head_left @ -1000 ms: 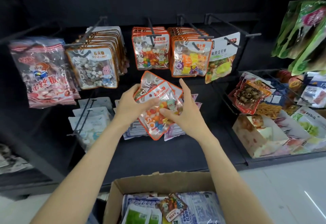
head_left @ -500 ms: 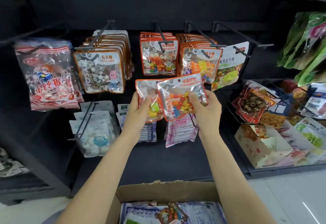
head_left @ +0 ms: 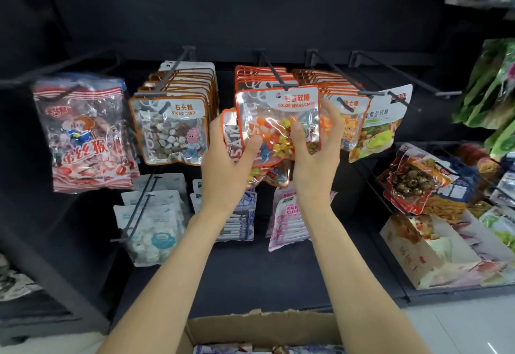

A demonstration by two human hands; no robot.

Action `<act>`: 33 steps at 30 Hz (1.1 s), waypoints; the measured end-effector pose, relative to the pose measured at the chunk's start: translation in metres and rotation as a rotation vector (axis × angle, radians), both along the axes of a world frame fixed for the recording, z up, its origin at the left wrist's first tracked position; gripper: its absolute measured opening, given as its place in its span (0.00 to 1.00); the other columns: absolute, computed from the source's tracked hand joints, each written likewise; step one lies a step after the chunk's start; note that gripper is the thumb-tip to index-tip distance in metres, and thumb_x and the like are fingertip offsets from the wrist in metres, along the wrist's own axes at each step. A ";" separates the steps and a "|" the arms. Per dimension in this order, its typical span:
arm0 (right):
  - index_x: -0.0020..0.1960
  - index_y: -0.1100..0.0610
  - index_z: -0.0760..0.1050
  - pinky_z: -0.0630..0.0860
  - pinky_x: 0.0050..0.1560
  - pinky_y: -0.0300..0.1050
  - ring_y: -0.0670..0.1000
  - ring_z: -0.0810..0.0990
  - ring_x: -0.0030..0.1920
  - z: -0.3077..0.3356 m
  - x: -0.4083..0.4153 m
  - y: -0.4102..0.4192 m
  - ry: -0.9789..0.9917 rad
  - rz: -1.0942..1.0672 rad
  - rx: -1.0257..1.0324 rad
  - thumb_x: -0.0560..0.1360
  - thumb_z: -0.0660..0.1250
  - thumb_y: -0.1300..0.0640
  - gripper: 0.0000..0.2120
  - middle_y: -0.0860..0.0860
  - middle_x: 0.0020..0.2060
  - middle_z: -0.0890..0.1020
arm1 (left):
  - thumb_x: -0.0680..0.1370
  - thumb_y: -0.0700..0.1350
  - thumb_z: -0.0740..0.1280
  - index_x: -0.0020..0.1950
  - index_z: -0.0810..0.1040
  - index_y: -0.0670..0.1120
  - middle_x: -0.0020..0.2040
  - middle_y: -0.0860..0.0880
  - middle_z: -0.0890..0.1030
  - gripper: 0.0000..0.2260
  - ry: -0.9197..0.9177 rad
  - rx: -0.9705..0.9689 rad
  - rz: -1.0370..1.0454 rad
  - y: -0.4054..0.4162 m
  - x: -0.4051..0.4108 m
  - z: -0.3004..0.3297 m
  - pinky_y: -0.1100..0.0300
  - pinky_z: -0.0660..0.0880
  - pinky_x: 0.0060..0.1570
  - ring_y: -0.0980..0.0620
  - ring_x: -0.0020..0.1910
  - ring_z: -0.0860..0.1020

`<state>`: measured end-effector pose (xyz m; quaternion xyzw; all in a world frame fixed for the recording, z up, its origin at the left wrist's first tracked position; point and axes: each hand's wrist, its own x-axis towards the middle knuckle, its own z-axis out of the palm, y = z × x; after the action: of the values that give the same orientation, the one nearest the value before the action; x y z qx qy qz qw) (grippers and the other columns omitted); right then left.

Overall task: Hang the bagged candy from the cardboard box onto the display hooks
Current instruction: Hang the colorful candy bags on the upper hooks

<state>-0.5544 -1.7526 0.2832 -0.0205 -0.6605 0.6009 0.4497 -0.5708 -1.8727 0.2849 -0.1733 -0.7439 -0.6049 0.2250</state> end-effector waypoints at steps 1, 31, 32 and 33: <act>0.68 0.53 0.69 0.63 0.60 0.24 0.30 0.67 0.64 0.000 -0.002 0.000 -0.001 0.001 0.014 0.78 0.66 0.57 0.19 0.40 0.63 0.72 | 0.77 0.48 0.67 0.71 0.64 0.43 0.57 0.61 0.74 0.24 0.047 -0.013 0.001 0.001 0.000 0.001 0.81 0.67 0.47 0.78 0.50 0.71; 0.75 0.52 0.59 0.73 0.52 0.48 0.60 0.67 0.65 0.023 -0.058 0.016 -0.637 -0.413 1.034 0.73 0.64 0.35 0.37 0.61 0.70 0.60 | 0.80 0.51 0.62 0.77 0.54 0.54 0.56 0.44 0.81 0.28 -0.097 -0.742 0.060 -0.012 -0.068 0.020 0.65 0.70 0.32 0.54 0.35 0.76; 0.74 0.53 0.59 0.72 0.53 0.48 0.60 0.67 0.64 0.023 -0.064 0.014 -0.634 -0.451 1.045 0.73 0.64 0.36 0.36 0.60 0.69 0.61 | 0.80 0.50 0.63 0.78 0.53 0.55 0.53 0.44 0.81 0.29 -0.142 -0.735 0.040 -0.015 -0.066 0.015 0.65 0.69 0.29 0.54 0.34 0.76; 0.74 0.54 0.59 0.70 0.56 0.48 0.60 0.67 0.64 0.023 -0.068 0.012 -0.636 -0.489 1.055 0.74 0.63 0.37 0.35 0.60 0.68 0.62 | 0.79 0.48 0.64 0.77 0.53 0.55 0.50 0.45 0.82 0.30 -0.180 -0.719 0.021 -0.019 -0.062 0.009 0.64 0.69 0.26 0.54 0.31 0.76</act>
<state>-0.6226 -1.7405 0.3061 -0.1232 -0.9431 0.0419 0.3061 -0.6331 -1.8914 0.2940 -0.1795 -0.9275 -0.3155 0.0895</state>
